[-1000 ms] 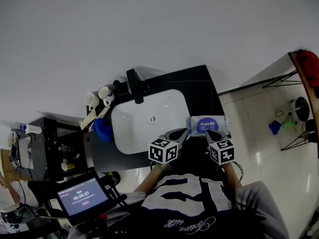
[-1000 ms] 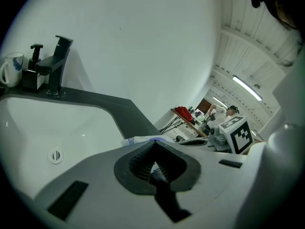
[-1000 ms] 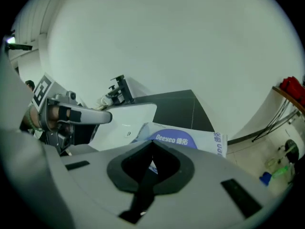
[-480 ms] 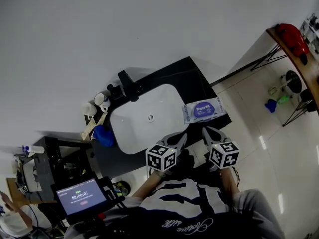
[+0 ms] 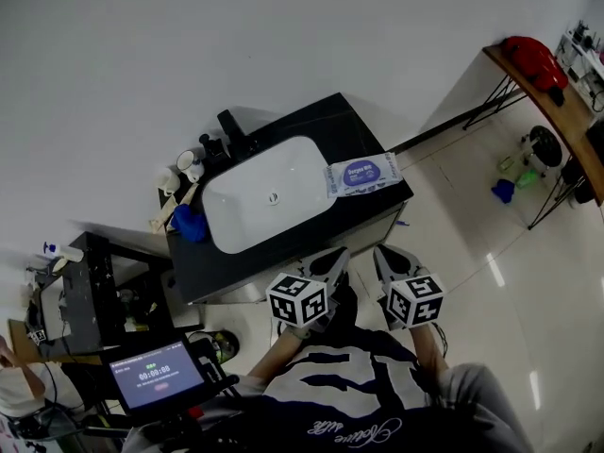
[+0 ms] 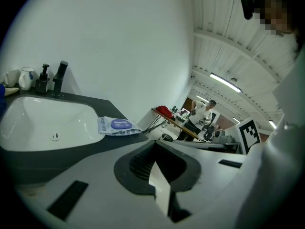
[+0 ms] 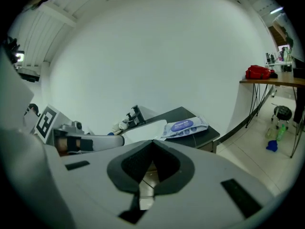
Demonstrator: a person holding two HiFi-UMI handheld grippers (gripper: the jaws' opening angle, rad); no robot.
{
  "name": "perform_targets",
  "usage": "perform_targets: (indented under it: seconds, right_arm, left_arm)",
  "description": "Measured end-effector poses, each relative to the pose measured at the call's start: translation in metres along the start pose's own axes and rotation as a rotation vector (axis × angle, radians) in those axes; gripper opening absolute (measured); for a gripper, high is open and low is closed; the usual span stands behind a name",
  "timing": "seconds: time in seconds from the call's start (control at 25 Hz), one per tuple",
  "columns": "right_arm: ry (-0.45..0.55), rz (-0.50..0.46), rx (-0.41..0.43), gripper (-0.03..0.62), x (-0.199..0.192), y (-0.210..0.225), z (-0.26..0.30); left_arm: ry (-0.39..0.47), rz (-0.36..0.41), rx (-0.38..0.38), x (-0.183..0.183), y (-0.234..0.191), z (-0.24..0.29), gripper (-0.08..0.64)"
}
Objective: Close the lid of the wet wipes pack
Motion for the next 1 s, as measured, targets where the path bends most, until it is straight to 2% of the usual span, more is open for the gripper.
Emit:
perform_targets:
  seconds: [0.12,0.24,0.4,0.6,0.76,1.0]
  right_arm:
    - [0.027,-0.014,0.019,-0.003,-0.012,-0.018,-0.046]
    - [0.034,-0.012,0.040,-0.003,-0.021,-0.034,-0.069]
    - [0.034,-0.010,0.058,-0.003,-0.027,-0.041,-0.073]
    - [0.067,-0.032,0.051,-0.003,-0.029,-0.065,-0.090]
    - [0.076,-0.058,0.029,-0.003,-0.029,-0.073,-0.083]
    - [0.116,-0.055,-0.009,-0.002,-0.032,-0.089,-0.069]
  left_arm:
    - [-0.009,0.020,-0.002,-0.026,0.042,-0.030,0.000]
    - [-0.048,0.038,-0.005,-0.044,0.064,-0.048,0.000]
    - [-0.041,0.054,0.014,-0.048,0.067,-0.053,0.000]
    - [0.080,0.166,0.065,-0.031,0.072,-0.083,0.000]
    - [0.107,0.131,0.037,-0.027,0.062,-0.088,0.000]
    - [0.093,0.158,0.007,-0.027,0.044,-0.106,0.000]
Point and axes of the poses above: the fingertips, and each gripper's own axes: z forward along the fingers, y to its right, x out of its top, the point moved 5 cm from there along -z, backward along the fingers, and after that the axes turned 9 degrees about y, right-handed, at the moved point
